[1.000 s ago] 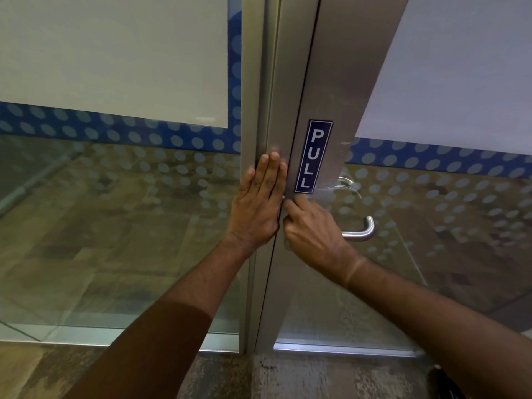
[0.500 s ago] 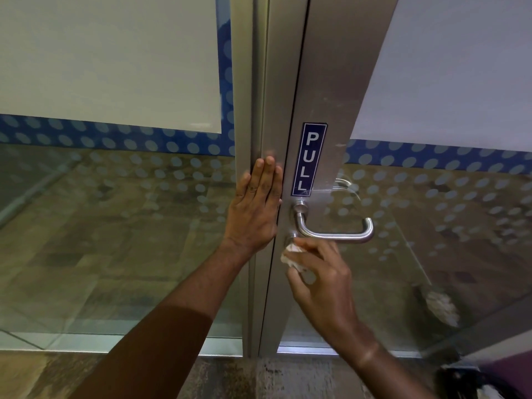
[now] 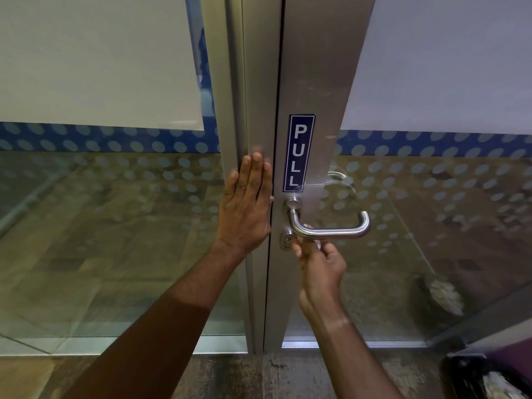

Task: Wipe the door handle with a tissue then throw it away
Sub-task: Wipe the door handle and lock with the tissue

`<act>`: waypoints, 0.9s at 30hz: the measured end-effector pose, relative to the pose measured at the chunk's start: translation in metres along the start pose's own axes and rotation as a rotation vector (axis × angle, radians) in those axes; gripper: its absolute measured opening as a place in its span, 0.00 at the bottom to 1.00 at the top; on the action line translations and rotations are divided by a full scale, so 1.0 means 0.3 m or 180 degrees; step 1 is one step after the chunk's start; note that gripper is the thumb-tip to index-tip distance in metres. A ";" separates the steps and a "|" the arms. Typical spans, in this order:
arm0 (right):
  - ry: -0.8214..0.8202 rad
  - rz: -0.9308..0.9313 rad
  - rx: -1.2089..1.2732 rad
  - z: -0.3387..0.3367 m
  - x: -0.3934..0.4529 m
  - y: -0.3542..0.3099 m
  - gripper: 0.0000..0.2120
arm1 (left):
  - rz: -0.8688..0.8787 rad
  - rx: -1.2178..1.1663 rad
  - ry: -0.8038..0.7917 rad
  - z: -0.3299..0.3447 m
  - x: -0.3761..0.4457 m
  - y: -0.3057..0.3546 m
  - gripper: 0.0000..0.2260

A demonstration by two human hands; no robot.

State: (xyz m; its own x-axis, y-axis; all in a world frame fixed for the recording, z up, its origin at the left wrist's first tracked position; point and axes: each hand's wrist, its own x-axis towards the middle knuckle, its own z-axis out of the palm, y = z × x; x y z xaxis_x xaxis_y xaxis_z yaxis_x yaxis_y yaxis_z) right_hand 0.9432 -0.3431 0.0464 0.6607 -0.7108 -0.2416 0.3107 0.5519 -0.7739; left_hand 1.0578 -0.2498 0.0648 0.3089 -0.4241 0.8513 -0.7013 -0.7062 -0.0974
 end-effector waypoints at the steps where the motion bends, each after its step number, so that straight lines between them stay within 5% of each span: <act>1: -0.0028 0.0061 0.0184 0.012 0.006 -0.003 0.10 | 0.0001 0.0008 -0.0013 0.000 -0.001 -0.001 0.33; 9: -0.0283 0.0547 0.1273 0.043 0.033 -0.017 0.10 | 0.0004 0.0070 -0.0012 0.003 -0.005 -0.001 0.32; 14: -0.0591 0.0354 0.0799 0.068 0.062 -0.006 0.04 | -0.0002 0.0071 -0.0008 0.003 -0.004 -0.001 0.33; 27: -0.0298 0.0185 0.0507 0.055 0.053 0.009 0.12 | -0.0020 0.0043 -0.0011 0.000 -0.002 0.005 0.34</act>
State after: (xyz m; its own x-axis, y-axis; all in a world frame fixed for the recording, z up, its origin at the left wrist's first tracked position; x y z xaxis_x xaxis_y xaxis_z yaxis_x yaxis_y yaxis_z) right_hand 0.9659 -0.3457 0.0500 0.7390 -0.6361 -0.2220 0.3695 0.6582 -0.6559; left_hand 1.0568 -0.2506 0.0642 0.3155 -0.4217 0.8501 -0.6907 -0.7164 -0.0990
